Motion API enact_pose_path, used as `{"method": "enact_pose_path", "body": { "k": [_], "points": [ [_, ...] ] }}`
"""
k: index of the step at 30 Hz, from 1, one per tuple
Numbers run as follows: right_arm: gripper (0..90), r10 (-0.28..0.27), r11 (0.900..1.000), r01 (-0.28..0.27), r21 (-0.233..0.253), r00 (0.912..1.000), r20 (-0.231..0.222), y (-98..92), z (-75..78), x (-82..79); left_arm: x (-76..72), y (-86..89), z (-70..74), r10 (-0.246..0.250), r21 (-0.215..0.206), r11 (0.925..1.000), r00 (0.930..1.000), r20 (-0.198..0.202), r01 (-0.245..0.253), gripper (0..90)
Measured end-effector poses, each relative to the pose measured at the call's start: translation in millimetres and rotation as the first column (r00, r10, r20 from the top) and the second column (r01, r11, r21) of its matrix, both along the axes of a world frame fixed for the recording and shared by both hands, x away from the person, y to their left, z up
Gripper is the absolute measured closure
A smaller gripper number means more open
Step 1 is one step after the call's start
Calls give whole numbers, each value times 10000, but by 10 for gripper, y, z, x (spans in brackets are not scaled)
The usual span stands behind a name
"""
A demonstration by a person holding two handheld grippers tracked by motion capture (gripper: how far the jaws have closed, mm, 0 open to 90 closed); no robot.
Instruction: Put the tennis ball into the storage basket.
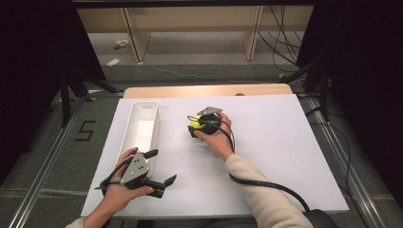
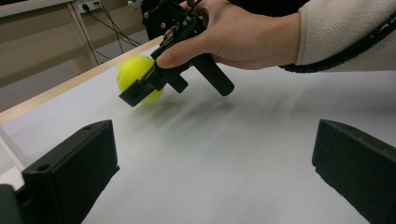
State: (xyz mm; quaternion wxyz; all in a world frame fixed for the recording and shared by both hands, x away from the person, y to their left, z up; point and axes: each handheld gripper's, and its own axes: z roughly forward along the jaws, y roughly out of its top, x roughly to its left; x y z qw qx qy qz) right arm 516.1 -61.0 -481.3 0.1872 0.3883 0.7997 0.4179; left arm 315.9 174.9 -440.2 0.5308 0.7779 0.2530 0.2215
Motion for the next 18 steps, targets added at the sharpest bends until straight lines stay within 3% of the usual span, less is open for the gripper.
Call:
{"method": "enact_pose_path", "body": {
  "k": [18],
  "points": [
    [270, 192, 9996, -199, 219, 9993, 326, 35, 153, -86, -4, -9, 0, -54, 33, 10000, 10000, 17, 54, 0]
  ]
}}
